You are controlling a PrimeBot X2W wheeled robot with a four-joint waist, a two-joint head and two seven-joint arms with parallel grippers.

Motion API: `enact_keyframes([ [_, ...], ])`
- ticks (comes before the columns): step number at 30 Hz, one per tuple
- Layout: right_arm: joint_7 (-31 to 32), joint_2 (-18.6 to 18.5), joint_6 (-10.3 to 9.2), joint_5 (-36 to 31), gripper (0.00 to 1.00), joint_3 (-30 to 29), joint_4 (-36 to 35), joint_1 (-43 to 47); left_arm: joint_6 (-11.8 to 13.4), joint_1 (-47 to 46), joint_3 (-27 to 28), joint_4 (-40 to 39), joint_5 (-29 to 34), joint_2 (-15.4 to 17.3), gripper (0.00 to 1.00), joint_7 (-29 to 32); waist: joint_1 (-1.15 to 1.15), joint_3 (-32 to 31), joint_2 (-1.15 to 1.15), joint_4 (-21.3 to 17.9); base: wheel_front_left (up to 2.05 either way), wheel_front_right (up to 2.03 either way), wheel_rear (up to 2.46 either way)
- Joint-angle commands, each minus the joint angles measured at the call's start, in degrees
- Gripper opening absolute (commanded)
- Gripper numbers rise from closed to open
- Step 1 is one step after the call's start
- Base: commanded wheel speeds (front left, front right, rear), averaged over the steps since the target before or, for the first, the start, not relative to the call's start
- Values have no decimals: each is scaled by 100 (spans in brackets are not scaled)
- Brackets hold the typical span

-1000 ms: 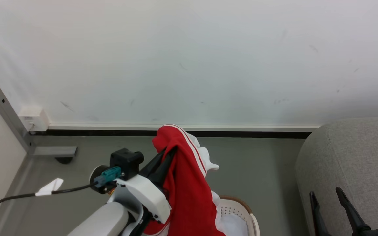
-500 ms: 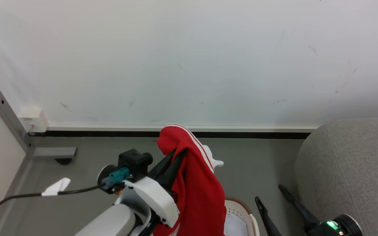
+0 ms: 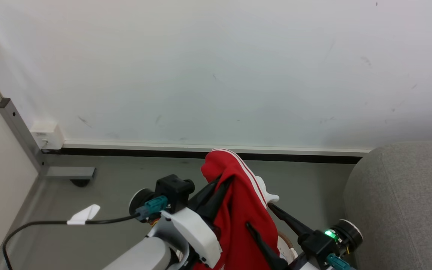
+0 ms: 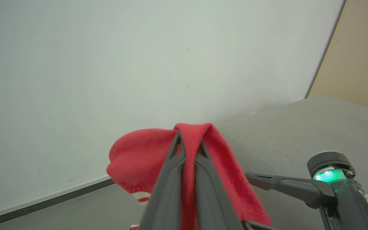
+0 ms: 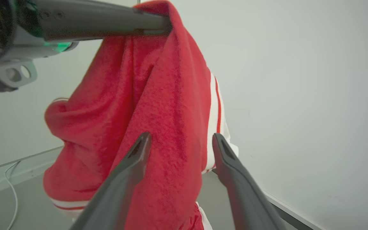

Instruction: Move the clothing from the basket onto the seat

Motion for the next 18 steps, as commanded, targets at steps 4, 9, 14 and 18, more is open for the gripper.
enact_keyframes([
  [4,4,144,-14,122,100,320,493,-443,-15,-68,-56,-99,23,-81,0,28,-1,31,0,26,0,0,0],
  [9,5,363,-14,296,100,596,1165,-842,-43,-101,-136,-159,16,-144,0,63,-1,54,0,49,0,0,0],
  [14,4,448,-14,706,0,610,1509,-1042,-57,-139,-158,-77,-11,-186,0,56,-1,51,0,137,0,0,0],
  [18,4,429,-14,957,0,434,1347,-1069,-42,-106,-162,-4,-23,-168,0,10,-1,60,0,139,0,0,0],
])
